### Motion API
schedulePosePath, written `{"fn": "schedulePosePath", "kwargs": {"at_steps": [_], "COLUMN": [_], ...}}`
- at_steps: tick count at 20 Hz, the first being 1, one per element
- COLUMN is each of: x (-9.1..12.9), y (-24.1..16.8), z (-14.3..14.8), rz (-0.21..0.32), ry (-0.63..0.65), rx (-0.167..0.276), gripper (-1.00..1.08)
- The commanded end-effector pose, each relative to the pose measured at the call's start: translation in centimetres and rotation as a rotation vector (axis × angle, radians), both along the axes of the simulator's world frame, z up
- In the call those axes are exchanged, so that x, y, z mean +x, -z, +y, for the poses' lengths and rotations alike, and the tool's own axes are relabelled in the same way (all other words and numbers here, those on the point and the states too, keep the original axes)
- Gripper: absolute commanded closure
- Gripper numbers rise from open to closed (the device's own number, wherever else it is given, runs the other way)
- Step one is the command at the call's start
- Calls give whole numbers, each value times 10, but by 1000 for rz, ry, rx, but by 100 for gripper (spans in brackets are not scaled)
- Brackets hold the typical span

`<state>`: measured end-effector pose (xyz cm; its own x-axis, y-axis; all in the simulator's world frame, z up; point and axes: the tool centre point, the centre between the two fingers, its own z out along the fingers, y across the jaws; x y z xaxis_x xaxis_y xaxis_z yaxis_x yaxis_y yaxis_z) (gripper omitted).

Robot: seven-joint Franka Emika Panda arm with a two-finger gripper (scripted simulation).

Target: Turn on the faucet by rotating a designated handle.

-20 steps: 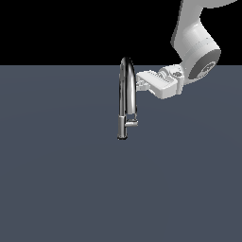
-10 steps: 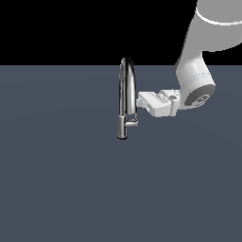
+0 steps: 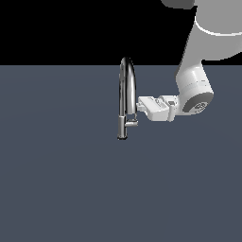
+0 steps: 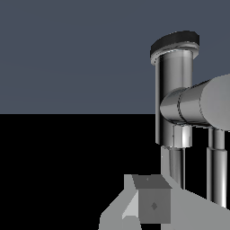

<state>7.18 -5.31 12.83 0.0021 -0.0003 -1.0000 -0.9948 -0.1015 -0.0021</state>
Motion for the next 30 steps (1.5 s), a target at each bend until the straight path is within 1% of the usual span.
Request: {"fn": "schedulePosePath", "kwargs": {"at_steps": [1,20,21,22,30], "x": [-2,-45,-45,-40,-67], "y": [0,-11,-11,-9,3], "z": [0,-4,-4,2,-3], "rz": [0,0,0,-3,-2], "ry": [0,0,0,-3,-1], "rx": [0,0,0,2,1], "gripper": [108,108,108,108,108]}}
